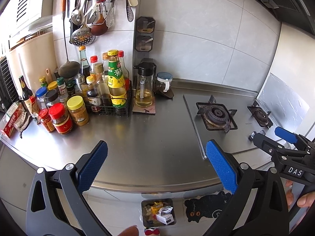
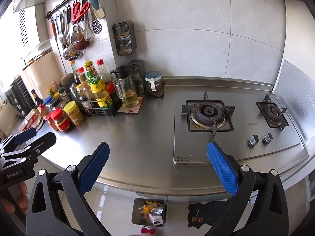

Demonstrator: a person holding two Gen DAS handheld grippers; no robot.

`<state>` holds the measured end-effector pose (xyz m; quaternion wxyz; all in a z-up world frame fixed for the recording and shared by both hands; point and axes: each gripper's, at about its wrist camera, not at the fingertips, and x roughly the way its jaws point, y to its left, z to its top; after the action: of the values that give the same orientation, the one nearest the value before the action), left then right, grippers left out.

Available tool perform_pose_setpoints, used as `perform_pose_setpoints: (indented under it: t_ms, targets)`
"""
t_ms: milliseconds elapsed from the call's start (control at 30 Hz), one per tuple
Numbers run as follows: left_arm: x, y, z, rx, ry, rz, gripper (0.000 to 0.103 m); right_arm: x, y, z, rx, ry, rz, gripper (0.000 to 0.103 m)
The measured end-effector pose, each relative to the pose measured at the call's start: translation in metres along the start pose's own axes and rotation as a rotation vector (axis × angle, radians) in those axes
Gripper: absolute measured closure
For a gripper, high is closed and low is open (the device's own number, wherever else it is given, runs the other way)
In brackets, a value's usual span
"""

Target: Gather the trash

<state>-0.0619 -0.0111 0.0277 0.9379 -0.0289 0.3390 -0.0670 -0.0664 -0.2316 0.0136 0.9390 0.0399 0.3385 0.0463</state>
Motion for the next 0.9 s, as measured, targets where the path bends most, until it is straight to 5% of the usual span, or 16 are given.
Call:
perform_pose_setpoints:
  t_ms: [900]
  targets:
    - [-0.0042, 0.0033, 0.0013, -0.009, -0.035, 0.031, 0.008, 0.0026, 0.0017, -0.0009, -0.019, 0.011, 0.005, 0.003]
